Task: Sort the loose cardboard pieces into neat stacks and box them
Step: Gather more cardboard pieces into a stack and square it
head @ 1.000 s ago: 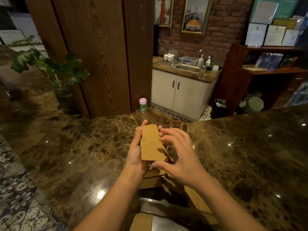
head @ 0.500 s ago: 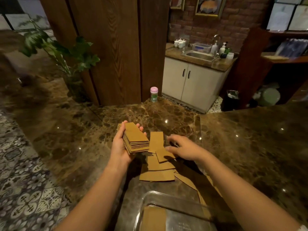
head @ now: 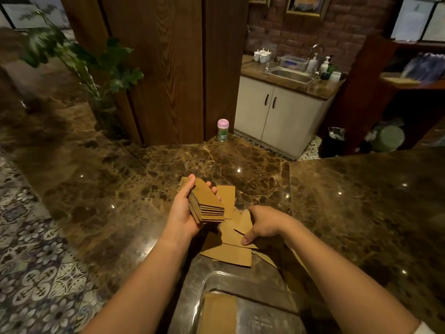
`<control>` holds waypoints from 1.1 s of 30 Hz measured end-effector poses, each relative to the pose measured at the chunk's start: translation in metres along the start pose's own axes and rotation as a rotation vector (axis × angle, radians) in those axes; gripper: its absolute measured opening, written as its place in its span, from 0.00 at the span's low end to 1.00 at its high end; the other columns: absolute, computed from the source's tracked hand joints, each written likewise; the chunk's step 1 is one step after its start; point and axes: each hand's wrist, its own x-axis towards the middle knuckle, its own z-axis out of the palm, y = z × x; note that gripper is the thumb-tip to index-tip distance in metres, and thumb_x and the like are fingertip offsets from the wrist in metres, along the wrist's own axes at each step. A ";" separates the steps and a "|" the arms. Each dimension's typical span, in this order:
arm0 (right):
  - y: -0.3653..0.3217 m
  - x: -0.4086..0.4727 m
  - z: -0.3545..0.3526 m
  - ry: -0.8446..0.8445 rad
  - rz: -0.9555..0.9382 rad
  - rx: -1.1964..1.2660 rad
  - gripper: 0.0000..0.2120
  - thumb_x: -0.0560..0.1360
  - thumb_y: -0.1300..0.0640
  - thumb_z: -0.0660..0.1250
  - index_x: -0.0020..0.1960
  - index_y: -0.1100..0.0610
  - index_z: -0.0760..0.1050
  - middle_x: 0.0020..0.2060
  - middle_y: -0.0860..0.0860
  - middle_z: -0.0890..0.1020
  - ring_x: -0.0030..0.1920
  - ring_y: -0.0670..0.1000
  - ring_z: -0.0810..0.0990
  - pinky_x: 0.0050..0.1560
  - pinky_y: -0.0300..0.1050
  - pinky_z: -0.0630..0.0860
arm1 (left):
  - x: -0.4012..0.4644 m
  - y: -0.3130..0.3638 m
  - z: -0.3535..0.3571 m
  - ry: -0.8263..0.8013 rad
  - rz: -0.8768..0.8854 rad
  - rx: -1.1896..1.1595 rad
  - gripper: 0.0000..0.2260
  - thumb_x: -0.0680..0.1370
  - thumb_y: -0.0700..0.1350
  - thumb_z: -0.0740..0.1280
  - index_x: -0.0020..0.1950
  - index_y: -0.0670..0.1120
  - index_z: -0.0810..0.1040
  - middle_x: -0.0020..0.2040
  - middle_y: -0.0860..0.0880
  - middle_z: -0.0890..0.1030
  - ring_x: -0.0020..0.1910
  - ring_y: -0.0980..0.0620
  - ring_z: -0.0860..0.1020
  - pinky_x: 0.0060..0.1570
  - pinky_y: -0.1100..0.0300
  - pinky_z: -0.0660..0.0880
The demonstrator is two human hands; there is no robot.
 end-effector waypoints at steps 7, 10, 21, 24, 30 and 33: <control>0.026 -0.058 -0.046 0.267 0.005 0.677 0.11 0.72 0.56 0.77 0.53 0.50 0.81 0.46 0.48 0.88 0.46 0.49 0.86 0.47 0.47 0.79 | -0.016 -0.005 0.022 -0.079 0.048 -0.011 0.17 0.74 0.48 0.72 0.63 0.49 0.80 0.52 0.39 0.84 0.44 0.42 0.85 0.51 0.43 0.80; 0.015 -0.090 -0.061 0.328 -0.051 0.989 0.13 0.73 0.57 0.75 0.57 0.50 0.82 0.49 0.49 0.88 0.49 0.53 0.87 0.51 0.57 0.80 | -0.029 -0.011 0.042 -0.174 0.069 0.006 0.20 0.70 0.47 0.73 0.62 0.53 0.80 0.51 0.39 0.85 0.44 0.41 0.85 0.50 0.41 0.80; -0.022 -0.151 -0.063 0.317 -0.189 1.033 0.13 0.74 0.54 0.75 0.58 0.54 0.82 0.49 0.53 0.88 0.50 0.55 0.87 0.54 0.58 0.81 | -0.070 -0.026 0.095 -0.499 0.181 0.232 0.29 0.70 0.36 0.69 0.71 0.49 0.73 0.61 0.37 0.81 0.54 0.38 0.82 0.49 0.41 0.81; -0.022 -0.162 -0.070 0.336 -0.231 0.895 0.12 0.73 0.52 0.76 0.56 0.51 0.83 0.47 0.49 0.88 0.47 0.50 0.87 0.50 0.54 0.80 | -0.074 -0.023 0.094 -0.497 0.159 0.255 0.30 0.67 0.36 0.66 0.69 0.49 0.75 0.61 0.37 0.80 0.55 0.36 0.79 0.48 0.40 0.80; -0.016 -0.178 -0.105 0.349 -0.427 0.838 0.20 0.70 0.49 0.77 0.61 0.44 0.80 0.55 0.45 0.86 0.52 0.51 0.86 0.49 0.48 0.81 | -0.082 -0.009 0.086 -0.530 0.024 0.357 0.24 0.64 0.37 0.66 0.59 0.50 0.83 0.56 0.40 0.83 0.50 0.38 0.81 0.43 0.47 0.81; -0.028 -0.172 -0.109 0.293 -0.374 0.676 0.14 0.72 0.50 0.77 0.56 0.46 0.82 0.51 0.42 0.87 0.49 0.47 0.86 0.46 0.46 0.79 | -0.087 -0.008 0.083 -0.588 -0.016 0.535 0.23 0.67 0.39 0.68 0.61 0.51 0.82 0.54 0.43 0.84 0.50 0.42 0.82 0.45 0.47 0.81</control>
